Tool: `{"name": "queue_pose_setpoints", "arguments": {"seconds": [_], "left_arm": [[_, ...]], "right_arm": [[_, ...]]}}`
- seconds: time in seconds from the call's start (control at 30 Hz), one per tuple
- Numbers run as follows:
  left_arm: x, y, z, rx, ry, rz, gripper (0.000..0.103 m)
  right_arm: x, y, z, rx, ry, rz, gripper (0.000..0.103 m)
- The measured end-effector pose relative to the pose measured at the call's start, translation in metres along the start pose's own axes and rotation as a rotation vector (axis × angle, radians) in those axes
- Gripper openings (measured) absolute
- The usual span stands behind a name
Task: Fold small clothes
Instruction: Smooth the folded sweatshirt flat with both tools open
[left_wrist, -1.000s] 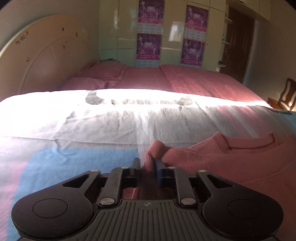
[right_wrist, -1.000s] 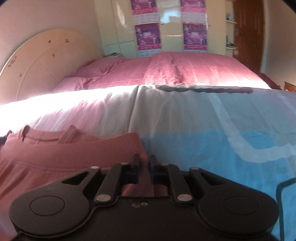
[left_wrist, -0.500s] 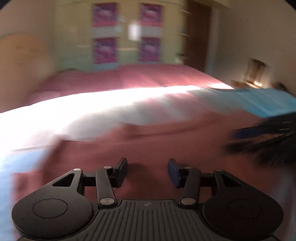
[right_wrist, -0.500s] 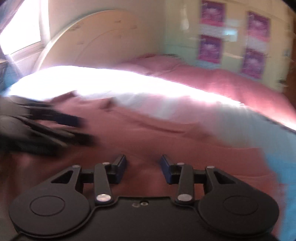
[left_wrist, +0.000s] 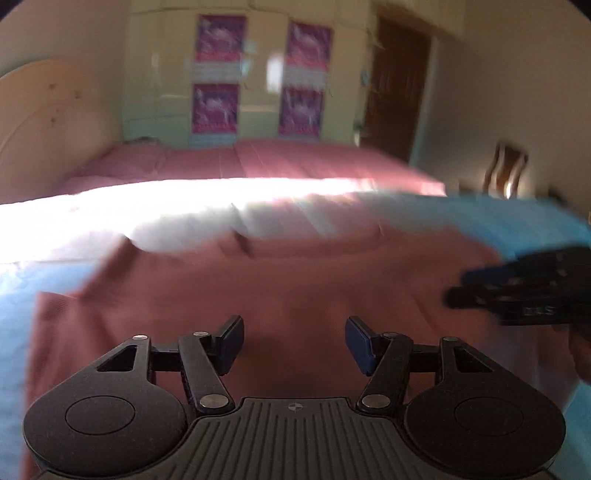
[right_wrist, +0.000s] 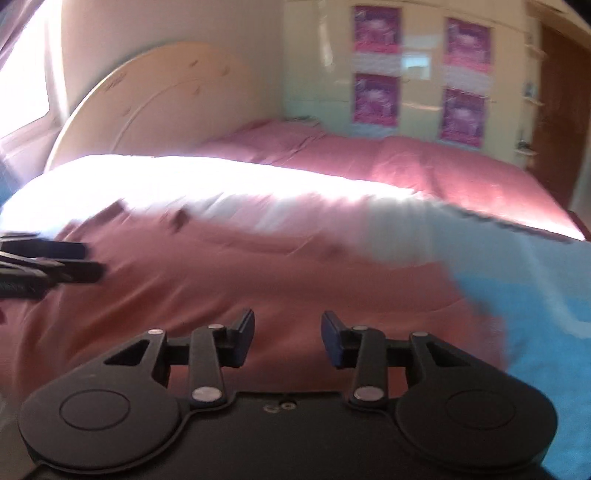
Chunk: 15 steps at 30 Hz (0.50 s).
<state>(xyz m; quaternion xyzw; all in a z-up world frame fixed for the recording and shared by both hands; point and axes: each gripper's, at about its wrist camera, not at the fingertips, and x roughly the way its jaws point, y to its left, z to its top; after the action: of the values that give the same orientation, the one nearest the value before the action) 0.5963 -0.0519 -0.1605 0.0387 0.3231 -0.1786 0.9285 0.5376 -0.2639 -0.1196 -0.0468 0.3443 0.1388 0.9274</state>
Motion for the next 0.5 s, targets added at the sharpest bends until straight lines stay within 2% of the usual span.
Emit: {"name": "queue_pose_setpoints", "arguments": {"seconds": [0.03,0.1,0.17,0.23,0.3,0.37,0.43,0.5], "left_arm": [[0.009,-0.008,-0.006,0.024,0.012,0.031,0.063],[0.006,-0.011,-0.009,0.020,-0.005,0.051,0.065],[-0.012,-0.013,-0.003,-0.018,-0.031,0.021,0.065],[-0.032,-0.025,-0.007,-0.003,-0.087,0.007,0.065],[-0.035,-0.031,-0.015,-0.011,-0.068,-0.005,0.065],[-0.029,-0.038,-0.027,0.008,-0.018,0.013,0.065],[-0.028,-0.045,-0.036,0.053,-0.028,0.050,0.067],[-0.036,-0.050,-0.033,0.052,-0.020,0.066,0.067]], "right_arm": [[0.009,0.004,-0.005,-0.015,0.031,-0.029,0.041],[0.013,0.004,-0.008,0.004,0.014,-0.052,0.043],[0.001,0.008,-0.004,0.037,0.006,-0.060,0.038],[-0.016,0.016,-0.002,0.017,-0.047,-0.023,0.038],[-0.028,0.027,-0.005,-0.015,-0.059,0.025,0.035],[-0.029,0.038,-0.013,-0.038,-0.030,0.048,0.036],[-0.019,0.045,-0.026,-0.077,0.031,0.016,0.037],[-0.020,0.048,-0.029,-0.104,0.007,-0.008,0.037]]}}
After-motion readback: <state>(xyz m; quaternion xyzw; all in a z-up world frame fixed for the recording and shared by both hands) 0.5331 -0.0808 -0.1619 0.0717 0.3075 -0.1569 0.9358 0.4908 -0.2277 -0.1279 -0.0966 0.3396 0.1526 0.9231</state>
